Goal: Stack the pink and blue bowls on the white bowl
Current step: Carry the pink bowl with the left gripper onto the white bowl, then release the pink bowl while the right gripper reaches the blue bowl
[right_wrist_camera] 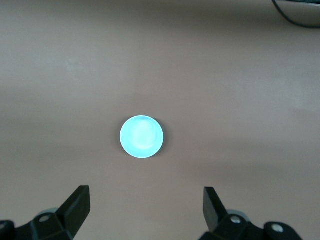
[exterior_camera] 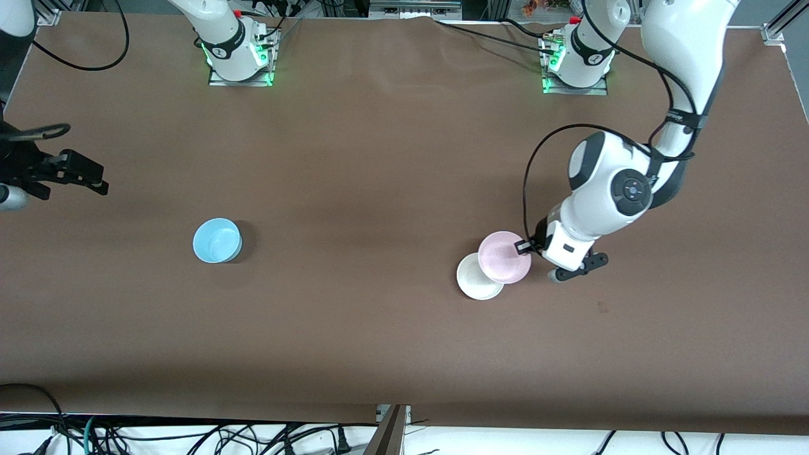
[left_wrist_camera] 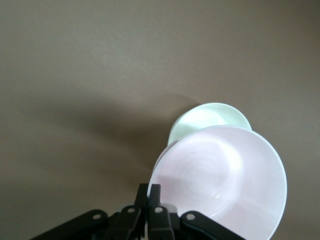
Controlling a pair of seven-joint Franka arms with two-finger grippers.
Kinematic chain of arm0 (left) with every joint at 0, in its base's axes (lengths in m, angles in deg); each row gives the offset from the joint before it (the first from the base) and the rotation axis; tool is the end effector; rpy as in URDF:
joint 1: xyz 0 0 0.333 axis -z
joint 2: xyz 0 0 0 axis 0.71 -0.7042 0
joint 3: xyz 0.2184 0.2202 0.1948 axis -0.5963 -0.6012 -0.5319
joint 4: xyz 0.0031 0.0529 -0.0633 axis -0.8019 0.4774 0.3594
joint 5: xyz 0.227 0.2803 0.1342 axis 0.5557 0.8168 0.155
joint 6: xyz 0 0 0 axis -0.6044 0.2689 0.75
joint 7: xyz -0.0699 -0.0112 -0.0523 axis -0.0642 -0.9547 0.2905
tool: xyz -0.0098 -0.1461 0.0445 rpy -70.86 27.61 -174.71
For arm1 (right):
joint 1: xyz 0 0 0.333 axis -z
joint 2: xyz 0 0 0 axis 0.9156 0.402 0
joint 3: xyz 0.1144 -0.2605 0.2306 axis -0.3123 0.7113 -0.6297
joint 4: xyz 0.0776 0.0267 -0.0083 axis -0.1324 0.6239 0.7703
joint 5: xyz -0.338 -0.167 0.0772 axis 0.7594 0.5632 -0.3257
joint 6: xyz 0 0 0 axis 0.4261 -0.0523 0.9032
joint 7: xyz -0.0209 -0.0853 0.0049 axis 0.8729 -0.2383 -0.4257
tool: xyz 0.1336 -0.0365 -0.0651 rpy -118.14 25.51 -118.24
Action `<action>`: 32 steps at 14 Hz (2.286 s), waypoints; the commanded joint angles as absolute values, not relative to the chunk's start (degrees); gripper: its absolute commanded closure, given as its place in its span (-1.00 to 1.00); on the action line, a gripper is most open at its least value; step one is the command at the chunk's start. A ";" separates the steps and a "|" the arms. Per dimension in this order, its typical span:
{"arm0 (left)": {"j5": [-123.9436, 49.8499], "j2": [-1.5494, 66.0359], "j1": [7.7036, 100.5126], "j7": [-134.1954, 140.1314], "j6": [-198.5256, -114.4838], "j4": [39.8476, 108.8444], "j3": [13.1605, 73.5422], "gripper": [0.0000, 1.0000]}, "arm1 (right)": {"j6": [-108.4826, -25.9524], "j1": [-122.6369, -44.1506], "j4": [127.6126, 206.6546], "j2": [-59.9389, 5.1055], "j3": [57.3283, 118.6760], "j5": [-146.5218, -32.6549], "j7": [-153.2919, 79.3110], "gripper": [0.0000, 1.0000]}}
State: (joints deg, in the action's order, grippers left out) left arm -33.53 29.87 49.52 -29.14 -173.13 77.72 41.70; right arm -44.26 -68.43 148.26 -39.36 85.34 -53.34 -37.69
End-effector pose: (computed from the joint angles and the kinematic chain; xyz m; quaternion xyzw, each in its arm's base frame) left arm 0.6385 -0.2302 0.2979 0.9736 0.2020 -0.0237 0.1040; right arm 0.6227 -0.0020 0.5963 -0.9990 -0.0446 -0.0080 0.0006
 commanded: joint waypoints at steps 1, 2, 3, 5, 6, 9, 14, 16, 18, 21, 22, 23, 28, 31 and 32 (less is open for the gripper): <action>-33.94 27.72 51.56 -32.85 -177.32 77.82 41.29 1.00 | -46.25 -68.49 149.05 -38.05 85.10 -54.32 -37.67 -1.00; -33.86 27.28 52.08 -33.64 -178.11 77.82 41.29 1.00 | -47.65 -68.23 150.28 -37.09 85.01 -54.32 -37.67 -1.00; -33.86 26.84 52.18 -33.82 -178.82 77.82 41.20 1.00 | -49.14 -68.23 151.25 -34.82 85.10 -54.24 -38.37 -1.00; -33.86 25.96 52.18 -33.82 -180.14 77.82 41.20 1.00 | -52.03 -67.88 154.40 -32.96 85.01 -54.50 -38.29 -1.00; -33.86 25.61 52.18 -33.82 -181.19 77.82 41.11 1.00 | -55.28 -67.79 157.64 -32.60 85.01 -54.76 -38.20 -1.00; -33.07 24.12 52.18 -33.82 -183.48 77.82 40.85 1.00 | -65.21 -67.70 165.47 -31.03 85.01 -54.85 -38.20 -1.00; -32.27 23.15 52.18 -33.82 -185.32 77.73 40.76 1.00 | -77.80 -65.77 178.49 -30.31 85.19 -55.38 -38.20 -1.00; -32.27 22.54 52.18 -33.82 -186.73 77.73 40.76 1.00 | -80.60 -64.81 181.91 -30.05 85.19 -57.12 -38.29 -1.00; -32.27 22.18 52.18 -33.82 -186.82 77.73 40.76 1.00 | -86.91 -64.45 186.65 -29.53 85.19 -58.80 -38.29 -1.00; -32.27 22.01 52.18 -33.82 -186.82 77.73 40.67 1.00 | -91.51 -64.45 188.08 -27.77 85.19 -58.89 -38.20 -1.00; -32.27 22.01 52.18 -33.82 -186.82 77.64 40.50 1.00 | -92.74 -64.45 188.17 -27.24 85.19 -58.98 -38.20 -1.00; -32.27 22.01 52.09 -33.82 -186.82 77.64 40.49 0.99 | -93.79 -64.45 188.26 -26.46 85.19 -59.59 -38.20 -1.00; -32.19 21.92 51.91 -33.74 -186.47 76.15 40.41 -0.25 | -97.75 -64.62 188.17 -23.64 84.66 -62.50 -38.20 -0.33; -32.10 22.53 51.13 -33.39 -182.10 73.53 40.32 -0.16 | -97.59 -64.71 187.64 -23.72 83.61 -62.76 -37.59 0.82; -32.10 22.62 51.04 -33.30 -177.64 71.16 40.23 -0.17 | -97.58 -64.71 187.47 -23.72 83.09 -62.76 -37.58 1.00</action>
